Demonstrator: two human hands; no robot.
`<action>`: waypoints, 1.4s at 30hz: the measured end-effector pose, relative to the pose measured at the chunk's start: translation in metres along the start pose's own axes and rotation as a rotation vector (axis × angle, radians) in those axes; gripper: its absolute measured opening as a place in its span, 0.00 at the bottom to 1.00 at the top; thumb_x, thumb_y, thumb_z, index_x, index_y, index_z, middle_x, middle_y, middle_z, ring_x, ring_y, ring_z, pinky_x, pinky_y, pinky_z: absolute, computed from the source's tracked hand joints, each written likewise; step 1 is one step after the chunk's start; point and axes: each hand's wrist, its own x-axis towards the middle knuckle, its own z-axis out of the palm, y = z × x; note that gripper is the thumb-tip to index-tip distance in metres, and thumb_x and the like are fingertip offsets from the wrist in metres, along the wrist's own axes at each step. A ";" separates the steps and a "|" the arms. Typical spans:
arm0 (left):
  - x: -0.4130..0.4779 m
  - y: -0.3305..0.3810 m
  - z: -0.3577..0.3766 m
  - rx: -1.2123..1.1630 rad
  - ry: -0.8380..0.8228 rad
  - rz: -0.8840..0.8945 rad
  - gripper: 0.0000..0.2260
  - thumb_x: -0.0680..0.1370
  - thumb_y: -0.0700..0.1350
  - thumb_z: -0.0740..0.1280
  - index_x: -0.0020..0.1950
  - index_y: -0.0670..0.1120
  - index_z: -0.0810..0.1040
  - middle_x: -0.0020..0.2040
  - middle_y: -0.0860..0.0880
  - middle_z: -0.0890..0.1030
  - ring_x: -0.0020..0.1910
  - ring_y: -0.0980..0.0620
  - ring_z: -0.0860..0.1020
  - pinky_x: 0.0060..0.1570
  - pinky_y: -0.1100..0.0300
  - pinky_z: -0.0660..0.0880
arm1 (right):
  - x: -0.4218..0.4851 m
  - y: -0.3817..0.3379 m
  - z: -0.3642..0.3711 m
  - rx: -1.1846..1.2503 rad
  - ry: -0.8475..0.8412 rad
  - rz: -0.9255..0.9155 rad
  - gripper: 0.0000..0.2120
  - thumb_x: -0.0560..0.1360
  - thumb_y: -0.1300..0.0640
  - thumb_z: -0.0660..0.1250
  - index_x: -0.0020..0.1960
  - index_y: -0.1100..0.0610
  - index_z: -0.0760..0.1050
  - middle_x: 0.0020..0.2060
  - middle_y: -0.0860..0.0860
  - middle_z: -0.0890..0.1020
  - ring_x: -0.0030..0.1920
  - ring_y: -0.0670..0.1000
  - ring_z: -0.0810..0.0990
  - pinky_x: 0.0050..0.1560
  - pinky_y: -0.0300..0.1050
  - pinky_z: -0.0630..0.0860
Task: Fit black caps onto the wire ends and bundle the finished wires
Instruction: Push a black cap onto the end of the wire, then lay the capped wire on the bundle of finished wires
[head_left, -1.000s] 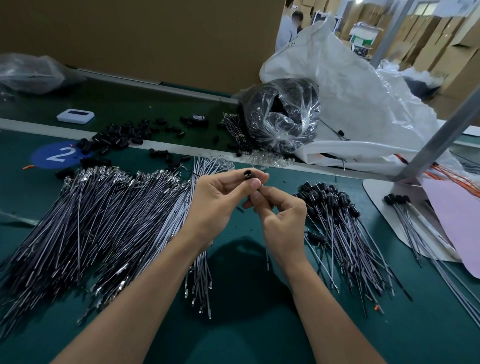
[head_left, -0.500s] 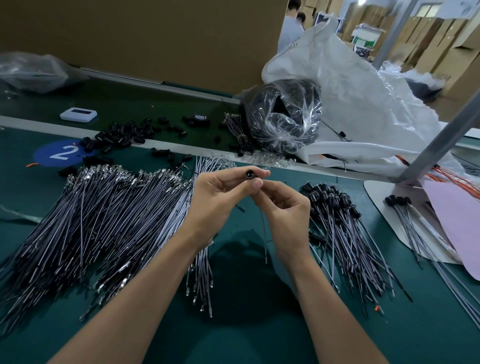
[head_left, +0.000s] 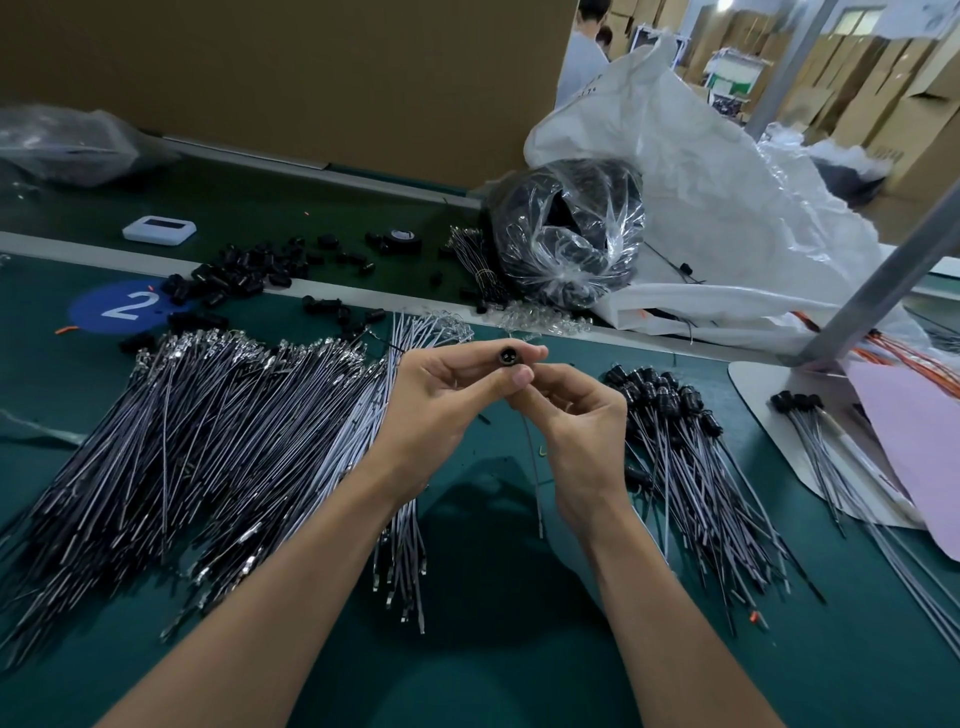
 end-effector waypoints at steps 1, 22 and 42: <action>0.000 0.000 0.000 -0.001 -0.002 -0.001 0.10 0.71 0.37 0.71 0.51 0.39 0.83 0.49 0.41 0.85 0.47 0.47 0.84 0.53 0.57 0.79 | 0.000 0.000 0.000 0.000 0.007 0.001 0.07 0.65 0.52 0.76 0.42 0.51 0.86 0.37 0.50 0.86 0.40 0.48 0.82 0.46 0.40 0.78; 0.011 -0.005 -0.022 -0.077 0.331 -0.333 0.16 0.70 0.47 0.69 0.55 0.40 0.79 0.39 0.46 0.85 0.27 0.54 0.79 0.28 0.65 0.76 | 0.025 0.000 -0.018 -0.447 0.291 0.097 0.13 0.76 0.67 0.66 0.49 0.51 0.82 0.41 0.46 0.85 0.41 0.46 0.81 0.43 0.34 0.78; 0.008 -0.012 -0.021 -0.026 0.203 -0.456 0.07 0.71 0.34 0.73 0.45 0.44 0.83 0.43 0.43 0.86 0.37 0.50 0.85 0.31 0.66 0.77 | 0.107 0.023 -0.013 -0.850 -0.106 0.087 0.09 0.79 0.66 0.63 0.45 0.56 0.78 0.41 0.55 0.82 0.44 0.57 0.81 0.50 0.52 0.78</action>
